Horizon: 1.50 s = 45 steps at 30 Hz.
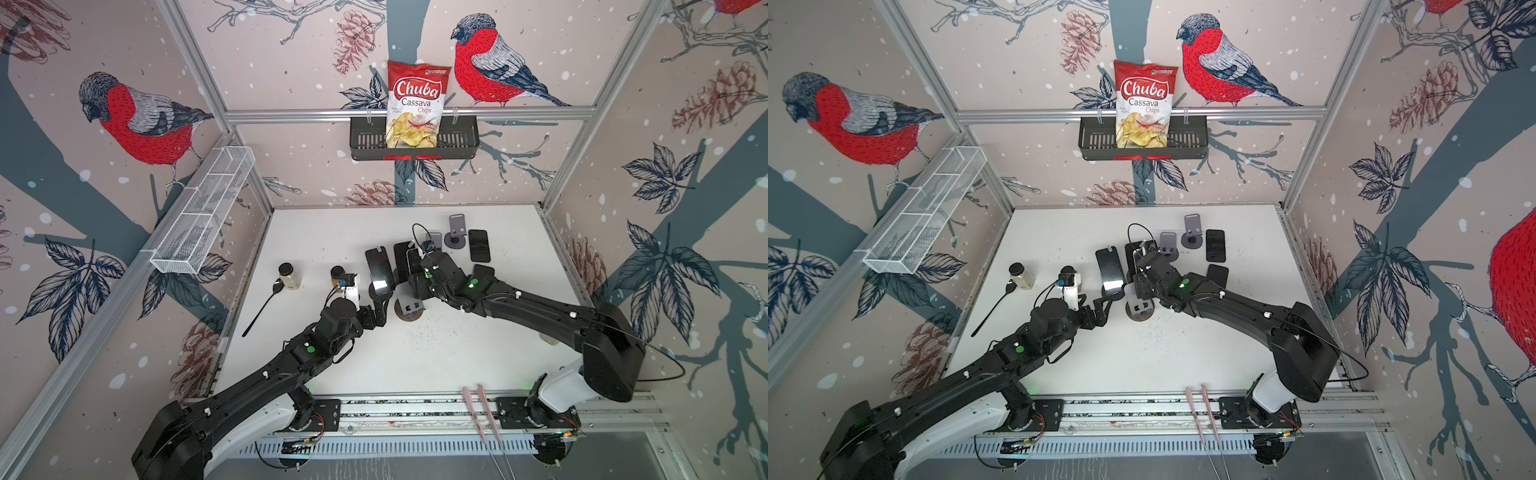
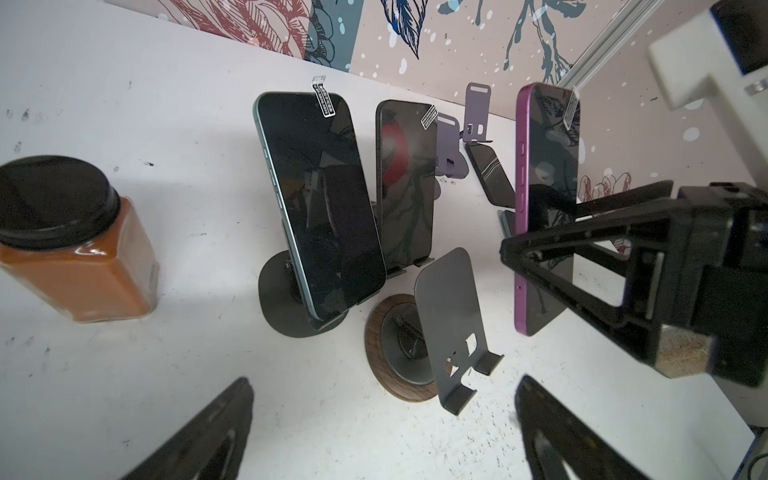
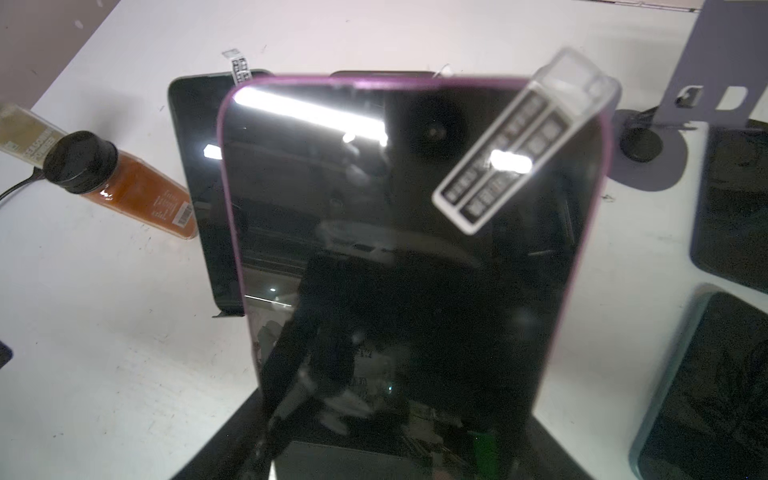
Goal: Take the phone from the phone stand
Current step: 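Lift the purple-edged phone off the stand and carry it farther from the robot, then lower the purple-edged phone flat beside the teal-edged phone and release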
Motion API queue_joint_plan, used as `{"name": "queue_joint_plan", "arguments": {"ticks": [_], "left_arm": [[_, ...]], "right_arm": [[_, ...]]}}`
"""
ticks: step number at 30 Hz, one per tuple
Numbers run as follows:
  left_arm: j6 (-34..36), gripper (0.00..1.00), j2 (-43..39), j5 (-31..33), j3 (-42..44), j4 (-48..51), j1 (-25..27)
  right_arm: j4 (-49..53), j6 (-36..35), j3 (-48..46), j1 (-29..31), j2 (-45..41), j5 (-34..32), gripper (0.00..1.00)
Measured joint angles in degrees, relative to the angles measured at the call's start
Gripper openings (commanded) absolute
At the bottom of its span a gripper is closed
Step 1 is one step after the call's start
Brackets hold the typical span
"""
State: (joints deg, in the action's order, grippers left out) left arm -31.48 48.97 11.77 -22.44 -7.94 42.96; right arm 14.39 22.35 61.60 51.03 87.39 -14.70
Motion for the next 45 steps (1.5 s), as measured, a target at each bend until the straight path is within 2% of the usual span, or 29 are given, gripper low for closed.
{"name": "queue_joint_plan", "arguments": {"ticks": [18, 41, 45], "left_arm": [[0.0, 0.97, 2.1, -0.2, -0.8, -0.5, 0.0], [1.0, 0.97, 1.9, -0.9, 0.5, -0.8, 0.0], [1.6, 0.97, 1.8, -0.7, 0.6, -0.8, 0.0]], "right_arm": [[1.5, 0.3, -10.4, -13.4, -7.6, 1.5, 0.66], [3.2, 0.5, -16.7, -39.2, -4.8, 1.5, 0.67], [3.3, 0.5, -17.2, -41.9, -3.1, 1.7, 0.67]]}}
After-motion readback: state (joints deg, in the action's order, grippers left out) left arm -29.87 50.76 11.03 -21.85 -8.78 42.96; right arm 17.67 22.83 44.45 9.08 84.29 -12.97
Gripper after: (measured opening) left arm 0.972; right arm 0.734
